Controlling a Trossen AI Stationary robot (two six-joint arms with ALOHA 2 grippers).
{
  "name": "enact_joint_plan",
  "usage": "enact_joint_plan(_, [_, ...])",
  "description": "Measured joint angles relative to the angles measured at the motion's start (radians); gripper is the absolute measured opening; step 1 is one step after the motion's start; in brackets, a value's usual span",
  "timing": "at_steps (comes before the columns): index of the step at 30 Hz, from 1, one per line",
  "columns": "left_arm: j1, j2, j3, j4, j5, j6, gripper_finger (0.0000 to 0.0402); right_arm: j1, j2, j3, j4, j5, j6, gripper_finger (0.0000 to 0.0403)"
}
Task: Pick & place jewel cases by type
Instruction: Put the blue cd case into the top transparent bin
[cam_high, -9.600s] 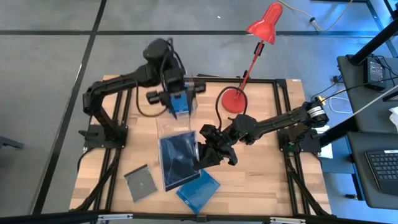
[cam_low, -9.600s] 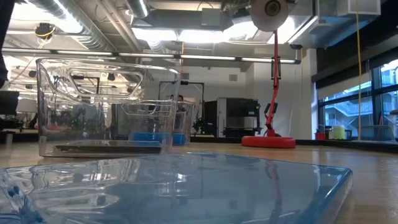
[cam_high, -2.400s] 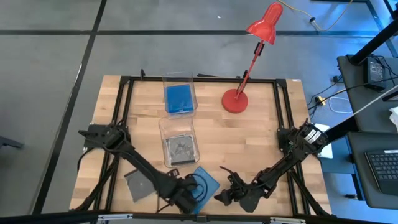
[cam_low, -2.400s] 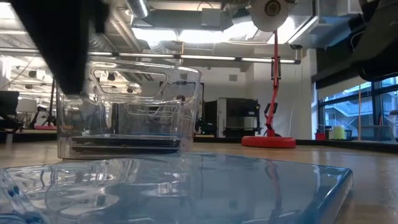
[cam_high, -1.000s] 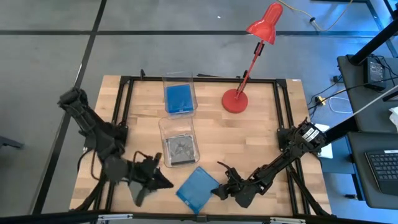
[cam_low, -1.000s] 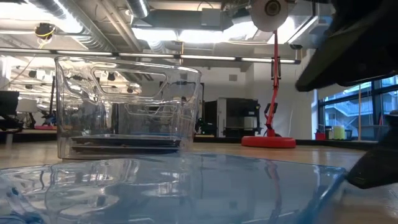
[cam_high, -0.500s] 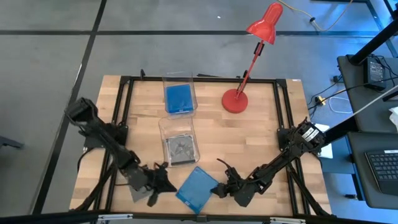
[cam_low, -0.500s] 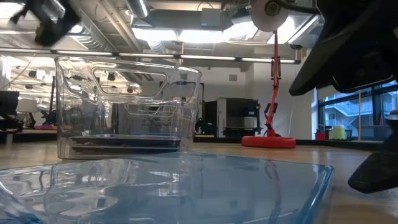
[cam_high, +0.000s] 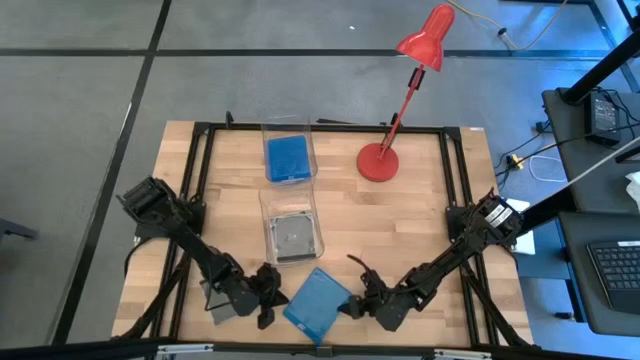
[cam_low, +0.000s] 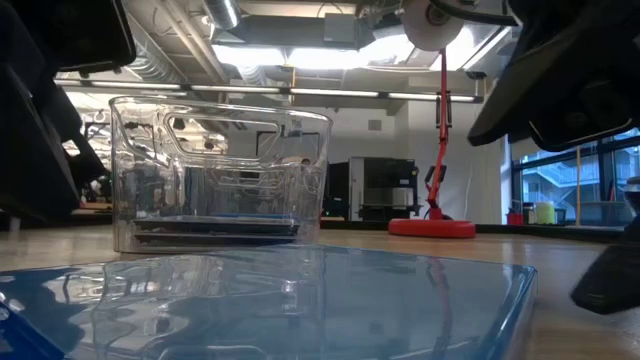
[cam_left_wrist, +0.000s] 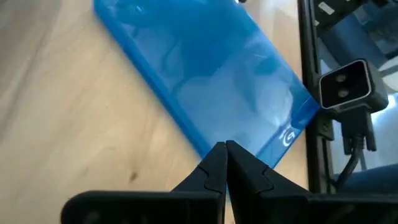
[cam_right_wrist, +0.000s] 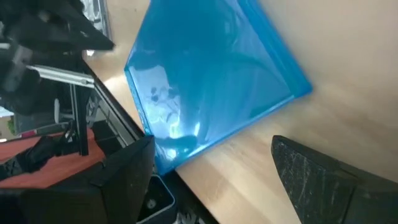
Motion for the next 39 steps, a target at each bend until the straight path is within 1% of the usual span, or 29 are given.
enact_joint_plan(5, [0.006,0.085,0.051,0.007,0.003,-0.003,0.0003,-0.002,0.0,0.0,-0.012,0.033,-0.003,0.0326])
enact_joint_plan(9, [0.018,0.134,0.098,0.019,0.038,-0.033,0.0002,-0.004,0.0,0.0,-0.032,-0.003,0.025,0.0326])
enact_joint_plan(14, [0.019,0.156,0.144,0.005,0.049,-0.029,0.0003,0.0,-0.004,0.005,-0.106,-0.015,0.075,0.0326])
enact_joint_plan(18, [0.021,0.16,0.162,-0.006,0.034,-0.027,0.0002,-0.01,-0.005,0.005,-0.109,-0.021,0.066,0.0326])
enact_joint_plan(25, [0.051,0.16,0.163,-0.003,0.015,0.0,0.0003,-0.053,-0.002,0.002,-0.085,-0.058,-0.031,0.0326])
enact_joint_plan(28, [0.067,0.16,0.163,0.001,0.029,-0.011,0.0002,-0.066,0.021,0.002,-0.039,-0.068,-0.039,0.0326])
enact_joint_plan(33, [0.072,0.185,0.165,0.031,0.058,-0.052,0.0003,-0.074,0.07,0.0,0.098,-0.047,-0.061,0.0326])
enact_joint_plan(36, [0.064,0.203,0.168,0.072,0.098,-0.057,0.0002,-0.076,0.073,0.001,0.101,-0.053,-0.064,0.0326])
enact_joint_plan(39, [0.048,0.185,0.166,0.051,0.099,-0.031,0.0003,-0.073,0.074,0.002,0.093,-0.056,-0.065,0.0326])
